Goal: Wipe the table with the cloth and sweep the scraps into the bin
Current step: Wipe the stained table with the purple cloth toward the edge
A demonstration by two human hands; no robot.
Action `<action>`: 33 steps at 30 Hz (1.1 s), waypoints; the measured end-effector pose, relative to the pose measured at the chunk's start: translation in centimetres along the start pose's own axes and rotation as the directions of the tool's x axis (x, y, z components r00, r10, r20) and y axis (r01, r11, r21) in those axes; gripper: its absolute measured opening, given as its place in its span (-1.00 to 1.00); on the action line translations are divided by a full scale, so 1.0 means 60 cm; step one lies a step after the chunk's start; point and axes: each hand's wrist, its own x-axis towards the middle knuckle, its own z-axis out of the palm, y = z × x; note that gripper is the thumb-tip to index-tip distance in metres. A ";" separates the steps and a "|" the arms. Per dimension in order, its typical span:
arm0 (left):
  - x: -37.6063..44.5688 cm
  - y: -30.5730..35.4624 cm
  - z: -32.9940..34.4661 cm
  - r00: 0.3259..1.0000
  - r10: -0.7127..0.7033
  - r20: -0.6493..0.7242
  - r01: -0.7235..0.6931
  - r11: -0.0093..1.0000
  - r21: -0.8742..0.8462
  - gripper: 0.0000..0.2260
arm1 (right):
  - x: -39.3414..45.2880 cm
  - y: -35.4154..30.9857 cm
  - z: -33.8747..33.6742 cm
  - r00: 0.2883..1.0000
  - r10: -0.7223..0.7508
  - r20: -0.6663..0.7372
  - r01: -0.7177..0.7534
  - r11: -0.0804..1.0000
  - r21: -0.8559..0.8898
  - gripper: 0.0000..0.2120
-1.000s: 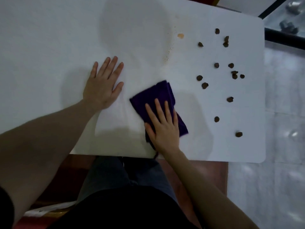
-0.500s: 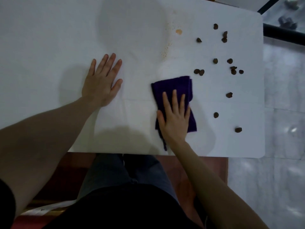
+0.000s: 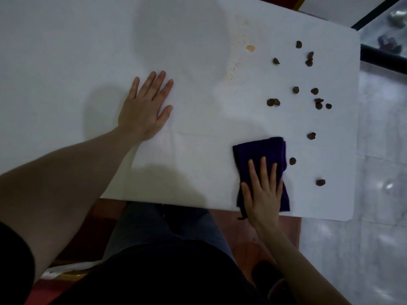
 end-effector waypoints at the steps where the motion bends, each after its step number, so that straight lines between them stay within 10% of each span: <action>1: 0.000 -0.001 0.000 1.000 0.000 0.000 0.000 1.000 0.003 -0.45 | -0.007 -0.015 0.005 0.997 -0.072 0.006 0.072 0.997 -0.014 -0.48; 7: 0.001 0.001 0.002 1.000 0.006 -0.015 -0.006 1.000 0.008 -0.47 | 0.072 -0.129 0.019 0.863 -0.501 0.062 0.504 0.862 -0.054 -0.52; 14: 0.000 0.002 0.005 0.999 0.005 -0.033 -0.006 1.000 -0.008 -0.48 | 0.321 -0.123 -0.017 0.971 -0.236 -0.029 0.236 0.971 -0.026 -0.50; 22: 0.001 0.000 0.004 0.999 0.006 -0.031 -0.006 1.000 -0.016 -0.48 | 0.228 -0.022 -0.025 0.991 0.117 -0.061 -0.113 0.992 0.058 -0.47; 33: 0.054 -0.041 -0.040 0.993 -0.056 -0.108 0.019 0.947 -0.320 -0.51 | 0.320 -0.240 0.006 0.944 -0.329 -0.002 0.329 0.944 -0.008 -0.51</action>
